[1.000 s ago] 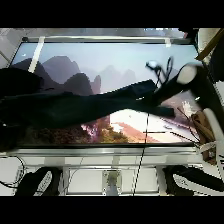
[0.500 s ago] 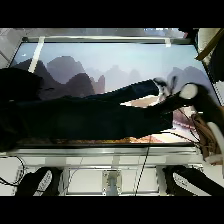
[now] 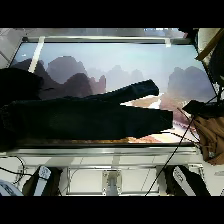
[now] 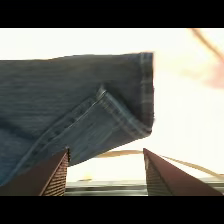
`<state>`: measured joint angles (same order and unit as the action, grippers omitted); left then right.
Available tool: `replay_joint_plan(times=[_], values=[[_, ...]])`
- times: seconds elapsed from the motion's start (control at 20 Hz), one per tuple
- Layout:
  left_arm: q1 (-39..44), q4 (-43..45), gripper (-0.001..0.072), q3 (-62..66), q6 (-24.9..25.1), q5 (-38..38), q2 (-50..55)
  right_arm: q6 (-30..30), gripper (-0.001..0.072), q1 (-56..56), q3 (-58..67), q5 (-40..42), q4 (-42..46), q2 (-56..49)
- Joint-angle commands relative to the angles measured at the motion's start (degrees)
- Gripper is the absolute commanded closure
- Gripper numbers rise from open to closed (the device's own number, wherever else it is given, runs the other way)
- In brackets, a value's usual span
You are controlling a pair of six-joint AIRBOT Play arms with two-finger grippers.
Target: Fold the clothes and pants, and hang the long-sleeved shirts on hangers.
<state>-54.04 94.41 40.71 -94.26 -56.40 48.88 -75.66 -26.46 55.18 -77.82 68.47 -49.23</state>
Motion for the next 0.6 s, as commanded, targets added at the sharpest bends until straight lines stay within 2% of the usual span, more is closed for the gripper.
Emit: replay_joint_plan(times=[0.0, 0.15, 0.35, 0.5, 0.55], values=[[-6.16, -17.79, 0.0098, -2.21, 6.32, 9.46, 6.8, 2.32, 0.0204, -3.76, -3.98, -0.46, -7.56, 0.37], [-6.16, -24.63, 0.0098, 1.27, 10.01, 9.07, 15.39, 2.27, 0.0204, -3.5, -3.96, -1.01, -8.81, 0.44], [-6.05, -35.36, 0.01, 8.57, 19.04, 7.8, 22.01, 2.25, 0.0204, -3.52, -3.96, -3.28, -8.92, 0.44], [-6.03, -36.65, 0.0107, 10.25, 19.34, 7.08, 24.79, 2.19, 0.0205, -3.52, -3.96, -3.37, -8.92, 0.44], [-5.95, -38.25, 0.0197, 10.25, 19.71, 5.64, 25.53, 1.64, 0.0205, -3.52, -3.96, -3.37, -8.9, 0.44]])
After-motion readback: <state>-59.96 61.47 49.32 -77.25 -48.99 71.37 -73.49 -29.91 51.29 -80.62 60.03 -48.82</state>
